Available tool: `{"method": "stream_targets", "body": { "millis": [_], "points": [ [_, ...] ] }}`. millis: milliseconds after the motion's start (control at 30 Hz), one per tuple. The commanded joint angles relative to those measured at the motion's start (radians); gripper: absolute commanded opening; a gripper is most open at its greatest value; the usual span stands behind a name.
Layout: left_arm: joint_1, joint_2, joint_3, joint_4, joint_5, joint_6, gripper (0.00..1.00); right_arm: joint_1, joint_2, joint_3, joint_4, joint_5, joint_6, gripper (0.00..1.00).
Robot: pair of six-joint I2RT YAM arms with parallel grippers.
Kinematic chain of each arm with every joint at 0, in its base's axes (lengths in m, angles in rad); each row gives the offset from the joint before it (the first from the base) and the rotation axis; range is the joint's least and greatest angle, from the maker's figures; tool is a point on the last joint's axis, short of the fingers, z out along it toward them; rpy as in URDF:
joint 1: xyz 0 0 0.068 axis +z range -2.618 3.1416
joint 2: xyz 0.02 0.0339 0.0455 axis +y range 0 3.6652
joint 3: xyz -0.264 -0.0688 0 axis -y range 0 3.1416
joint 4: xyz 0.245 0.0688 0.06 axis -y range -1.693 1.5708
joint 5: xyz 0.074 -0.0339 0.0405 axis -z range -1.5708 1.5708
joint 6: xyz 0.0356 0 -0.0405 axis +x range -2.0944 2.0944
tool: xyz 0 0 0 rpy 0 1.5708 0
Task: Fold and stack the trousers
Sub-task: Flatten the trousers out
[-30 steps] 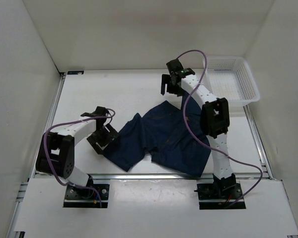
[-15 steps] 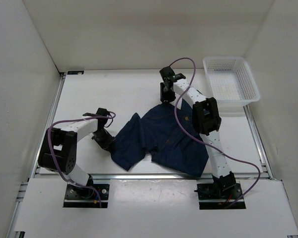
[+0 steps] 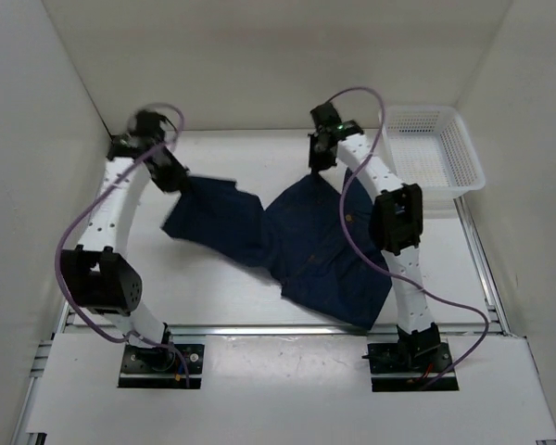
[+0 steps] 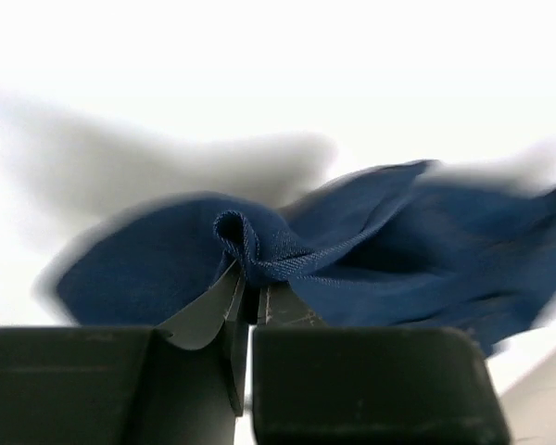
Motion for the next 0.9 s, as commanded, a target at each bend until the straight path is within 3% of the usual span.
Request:
{"method": "stream_targets", "body": {
  "millis": [0,100,167,333,367,433,467,500,533,567,600,633,667,733,800,833,867],
  "points": [
    [0.124,0.001,0.388,-0.150,-0.024,0.110,0.10,-0.083,-0.273,0.187,0.024,-0.048,-0.009,0.00],
    [0.190,0.024,0.591,-0.198,0.043,0.133,0.10,-0.113,-0.402,0.221,0.047,-0.101,-0.039,0.00],
    [0.213,-0.022,0.603,-0.198,0.064,0.142,0.10,-0.126,-0.531,0.176,0.067,-0.111,-0.067,0.00],
    [0.242,-0.227,0.340,-0.166,0.093,0.133,0.10,-0.126,-0.853,-0.162,0.137,-0.001,-0.087,0.00],
    [0.251,-0.272,0.193,-0.140,0.093,0.120,0.11,-0.126,-0.971,-0.302,0.137,0.029,-0.087,0.00],
    [0.252,-0.413,0.039,-0.116,0.108,0.119,0.24,-0.126,-1.105,-0.467,0.165,0.088,-0.067,0.00],
    [0.261,-0.459,-0.117,-0.099,0.131,0.119,0.57,-0.135,-1.244,-0.647,0.165,0.145,-0.056,0.00],
    [0.261,-0.500,-0.186,-0.085,0.131,0.109,0.83,-0.135,-1.316,-0.743,0.165,0.176,-0.038,0.00],
    [0.261,-0.566,-0.245,-0.073,0.131,0.109,0.99,-0.135,-1.387,-0.839,0.165,0.203,0.015,0.00],
    [0.261,-0.589,-0.338,-0.060,0.140,0.109,0.99,-0.135,-1.524,-0.931,0.150,0.239,0.045,0.12],
    [0.261,-0.603,-0.372,-0.050,0.140,0.109,0.99,-0.135,-1.586,-1.016,0.125,0.283,0.085,0.38],
    [0.261,-0.612,-0.394,-0.040,0.151,0.119,0.99,-0.135,-1.642,-1.140,0.032,0.323,0.127,0.76],
    [0.261,-0.613,-0.406,-0.040,0.160,0.129,0.99,-0.135,-1.733,-1.185,-0.022,0.380,0.214,0.85],
    [0.261,-0.577,-0.406,-0.040,0.148,0.142,0.97,-0.135,-1.830,-1.240,-0.181,0.409,0.302,0.99],
    [0.261,-0.556,-0.406,-0.014,0.134,0.142,0.86,-0.135,-1.875,-1.280,-0.238,0.409,0.381,0.99],
    [0.261,-0.545,-0.406,-0.004,0.122,0.142,0.78,-0.135,-1.892,-1.281,-0.239,0.386,0.381,0.95],
    [0.261,-0.519,-0.406,0.006,0.113,0.142,0.60,-0.135,-1.903,-1.281,-0.226,0.386,0.381,0.75]
  ]
}}
